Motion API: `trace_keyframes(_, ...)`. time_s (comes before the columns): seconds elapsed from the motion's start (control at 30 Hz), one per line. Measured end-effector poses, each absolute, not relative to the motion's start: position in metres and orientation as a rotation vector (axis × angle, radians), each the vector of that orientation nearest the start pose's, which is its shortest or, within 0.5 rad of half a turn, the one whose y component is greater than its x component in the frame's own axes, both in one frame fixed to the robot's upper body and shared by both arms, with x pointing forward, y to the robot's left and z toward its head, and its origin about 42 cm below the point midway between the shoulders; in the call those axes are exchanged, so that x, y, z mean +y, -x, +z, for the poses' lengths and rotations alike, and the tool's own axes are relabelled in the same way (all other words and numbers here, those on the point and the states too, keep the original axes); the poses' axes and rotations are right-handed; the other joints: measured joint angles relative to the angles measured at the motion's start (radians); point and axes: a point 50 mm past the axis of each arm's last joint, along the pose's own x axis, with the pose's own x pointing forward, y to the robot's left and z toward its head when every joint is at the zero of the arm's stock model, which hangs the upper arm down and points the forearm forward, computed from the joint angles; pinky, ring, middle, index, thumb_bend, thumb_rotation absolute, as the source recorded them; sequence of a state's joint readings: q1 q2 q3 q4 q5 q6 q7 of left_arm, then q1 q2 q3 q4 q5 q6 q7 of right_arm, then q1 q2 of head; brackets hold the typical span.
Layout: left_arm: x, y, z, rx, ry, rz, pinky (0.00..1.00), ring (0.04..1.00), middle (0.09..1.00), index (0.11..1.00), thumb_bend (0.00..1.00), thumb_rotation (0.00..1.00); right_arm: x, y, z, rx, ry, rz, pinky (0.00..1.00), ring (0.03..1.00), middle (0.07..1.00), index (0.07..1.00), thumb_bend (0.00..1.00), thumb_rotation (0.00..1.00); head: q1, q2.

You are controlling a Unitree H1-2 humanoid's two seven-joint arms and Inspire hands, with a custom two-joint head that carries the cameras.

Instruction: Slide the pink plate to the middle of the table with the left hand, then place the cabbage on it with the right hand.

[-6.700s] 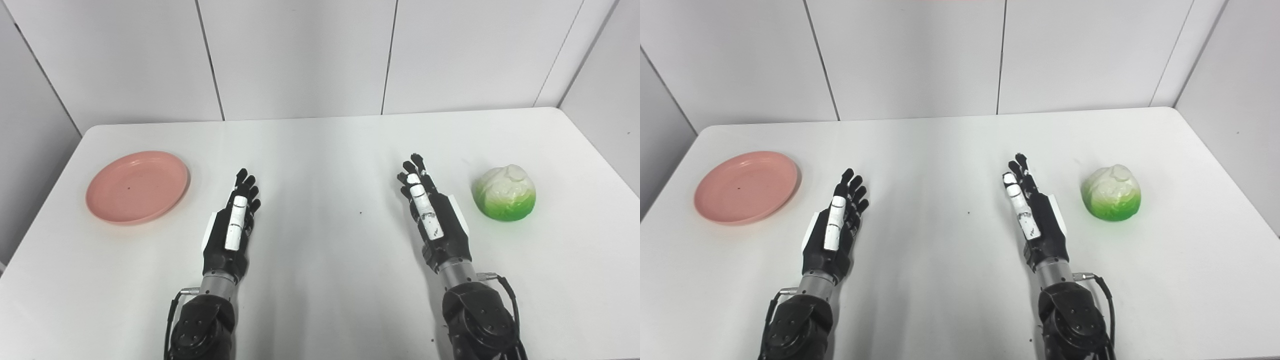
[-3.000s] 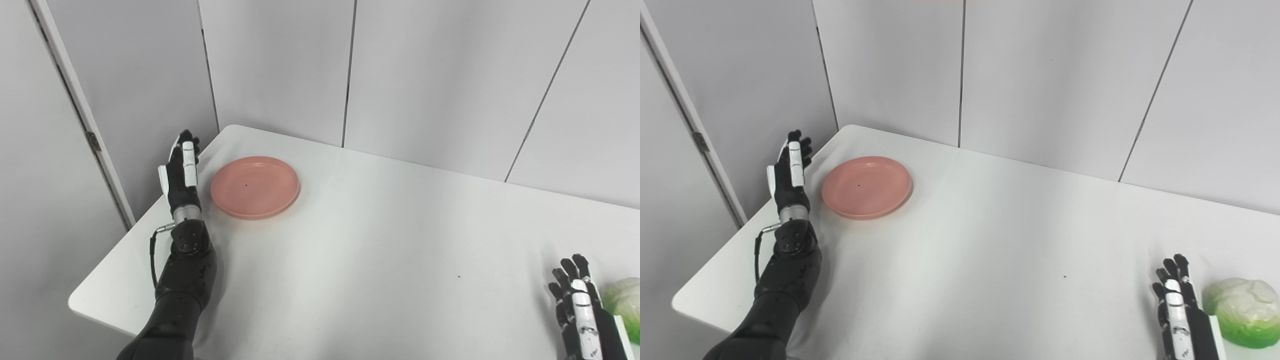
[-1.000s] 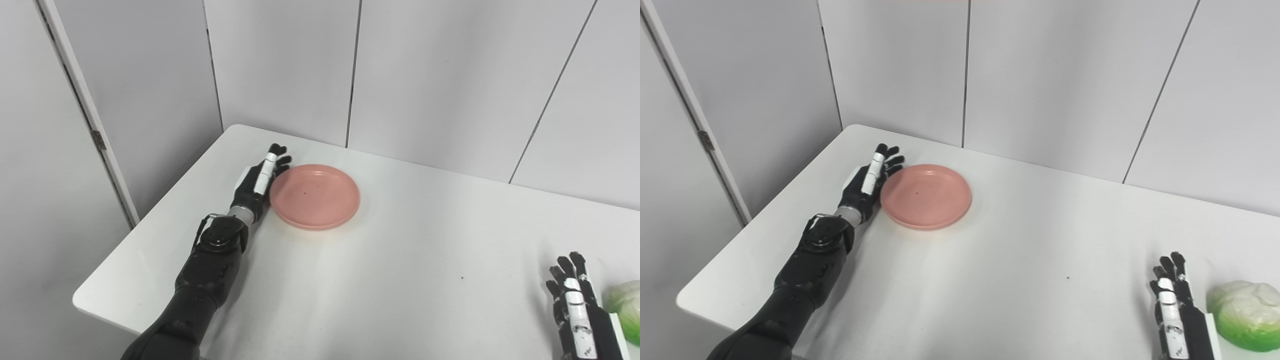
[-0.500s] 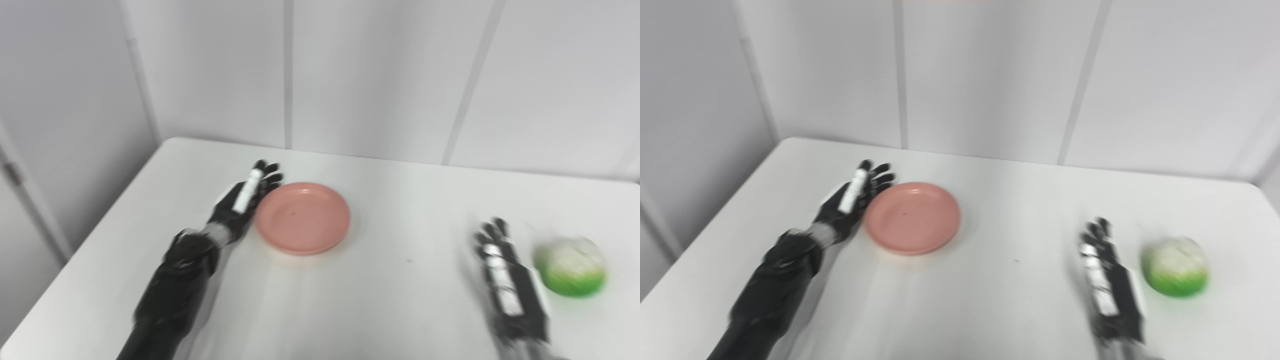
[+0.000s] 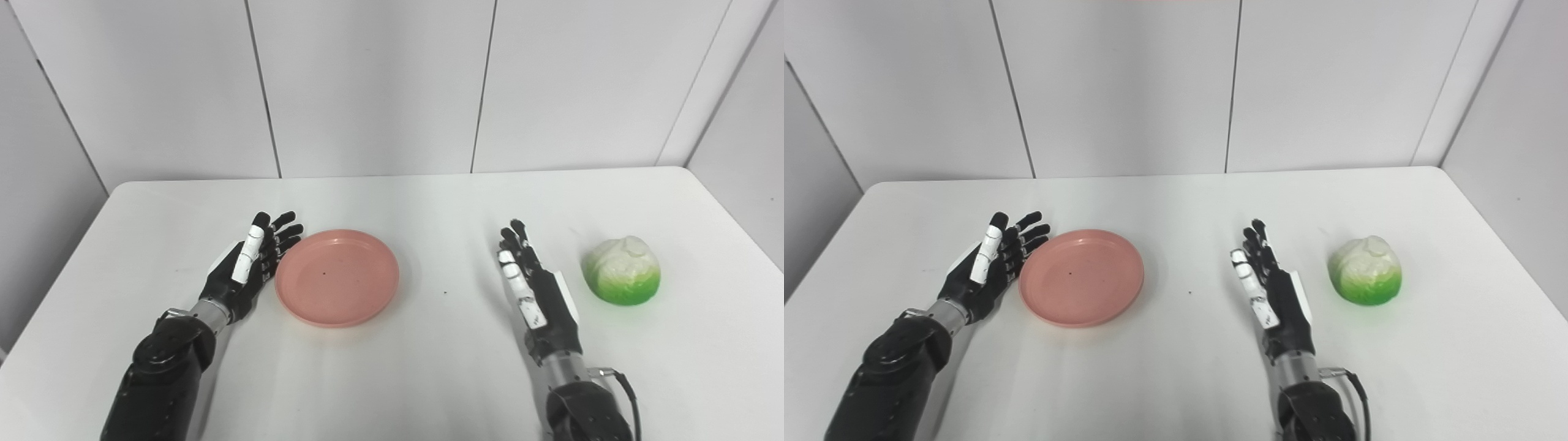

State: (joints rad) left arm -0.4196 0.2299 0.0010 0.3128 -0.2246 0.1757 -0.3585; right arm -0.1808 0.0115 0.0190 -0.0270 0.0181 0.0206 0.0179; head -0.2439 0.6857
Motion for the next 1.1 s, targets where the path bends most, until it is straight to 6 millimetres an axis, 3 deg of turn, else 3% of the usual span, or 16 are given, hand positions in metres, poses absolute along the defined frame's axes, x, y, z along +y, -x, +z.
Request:
trace_keyframes(0.2, 0.216, -0.394, 0.146, 0.073, 0.071, -0.397, 0.96, 0.942, 0.93, 0.926, 0.89, 1.0, -0.174, -0.342, 0.16, -0.191, -0.03, 0.087, 1.0, 0.978, 0.962, 0.989, 0.69, 0.8, -0.026, 0.009)
trace_keyframes(0.3, 0.201, -0.38, 0.143, 0.072, 0.105, -0.391, 0.99, 0.974, 0.955, 0.955, 0.84, 1.0, -0.174, -0.342, 0.16, -0.187, -0.031, 0.086, 1.0, 0.968, 0.957, 0.986, 0.68, 0.79, -0.023, 0.017)
trace_keyframes(0.77, 0.157, -0.335, 0.134, 0.056, 0.25, -0.324, 1.0, 1.0, 0.999, 0.999, 0.82, 1.0, -0.178, -0.341, 0.165, -0.191, -0.031, 0.084, 1.0, 0.975, 0.969, 0.992, 0.64, 0.82, 0.014, 0.032)
trace_keyframes(0.9, 0.148, -0.328, 0.134, 0.038, 0.23, -0.303, 1.0, 1.0, 1.0, 1.0, 0.75, 1.0, -0.18, -0.34, 0.167, -0.182, -0.039, 0.091, 1.0, 0.969, 0.967, 1.0, 0.62, 0.83, 0.13, 0.031)
trace_keyframes(1.1, 0.127, -0.321, 0.135, 0.005, 0.246, -0.244, 1.0, 1.0, 1.0, 1.0, 0.72, 1.0, -0.194, -0.337, 0.169, -0.189, -0.055, 0.09, 0.99, 0.971, 0.966, 0.995, 0.64, 0.79, 0.201, 0.023)
